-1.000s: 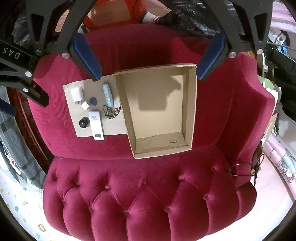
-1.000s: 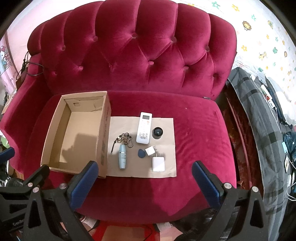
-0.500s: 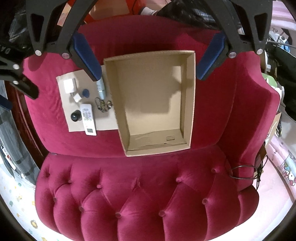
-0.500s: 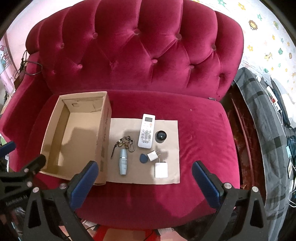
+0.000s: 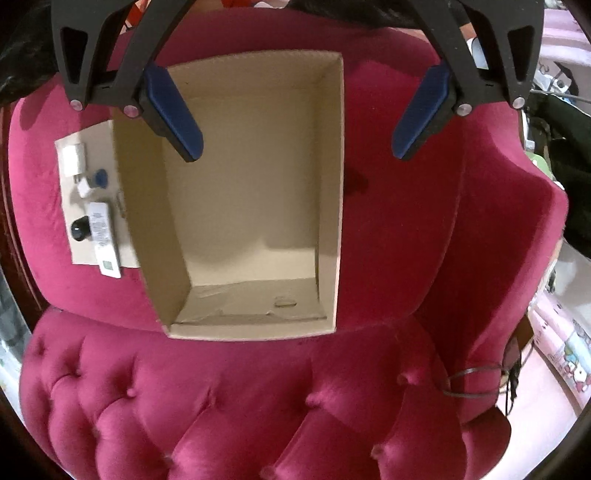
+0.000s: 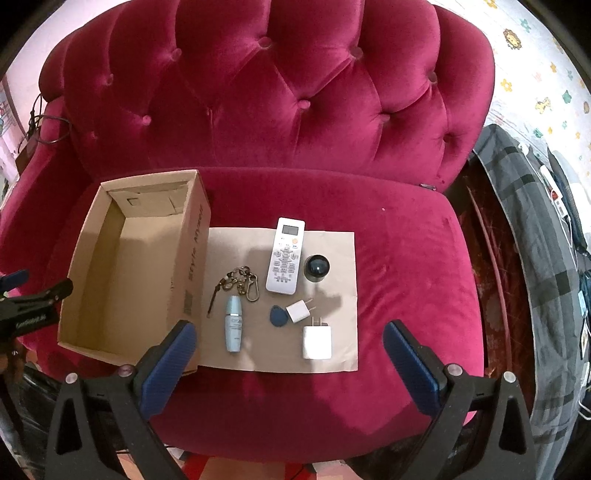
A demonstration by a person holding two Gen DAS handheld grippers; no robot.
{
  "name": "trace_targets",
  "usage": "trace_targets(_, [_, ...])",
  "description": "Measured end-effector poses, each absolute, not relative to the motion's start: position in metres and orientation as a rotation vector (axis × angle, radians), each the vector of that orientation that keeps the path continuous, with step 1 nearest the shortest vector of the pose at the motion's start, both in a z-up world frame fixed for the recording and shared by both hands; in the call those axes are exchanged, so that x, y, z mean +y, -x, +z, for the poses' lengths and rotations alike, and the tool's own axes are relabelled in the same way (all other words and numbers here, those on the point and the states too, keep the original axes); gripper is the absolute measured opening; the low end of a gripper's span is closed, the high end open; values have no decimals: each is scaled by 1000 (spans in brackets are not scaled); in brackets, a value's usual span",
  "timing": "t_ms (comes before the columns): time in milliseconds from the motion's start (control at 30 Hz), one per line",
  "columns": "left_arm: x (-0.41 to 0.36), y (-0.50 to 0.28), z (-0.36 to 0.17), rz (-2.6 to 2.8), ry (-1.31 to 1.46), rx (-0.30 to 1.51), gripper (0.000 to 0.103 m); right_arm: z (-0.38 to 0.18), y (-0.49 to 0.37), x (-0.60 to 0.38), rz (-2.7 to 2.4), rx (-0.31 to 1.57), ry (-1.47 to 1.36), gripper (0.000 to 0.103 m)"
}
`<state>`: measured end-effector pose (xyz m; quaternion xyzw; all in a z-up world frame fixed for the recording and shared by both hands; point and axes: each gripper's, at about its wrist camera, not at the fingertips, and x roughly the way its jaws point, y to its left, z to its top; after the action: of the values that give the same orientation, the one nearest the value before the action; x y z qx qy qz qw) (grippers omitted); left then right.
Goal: Organize rigid objects
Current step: 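Move both tools toward the cardboard box and the items on the paper, then grasp the box side wall with the left gripper to steady it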
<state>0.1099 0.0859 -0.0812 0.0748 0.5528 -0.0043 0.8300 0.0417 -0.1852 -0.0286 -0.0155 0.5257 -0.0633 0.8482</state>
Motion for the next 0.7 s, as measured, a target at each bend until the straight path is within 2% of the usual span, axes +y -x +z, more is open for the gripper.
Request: trace_targets(700, [116,-147,-170,5,-162,1269,103,-61,-59,-192,-128,1163,39,103])
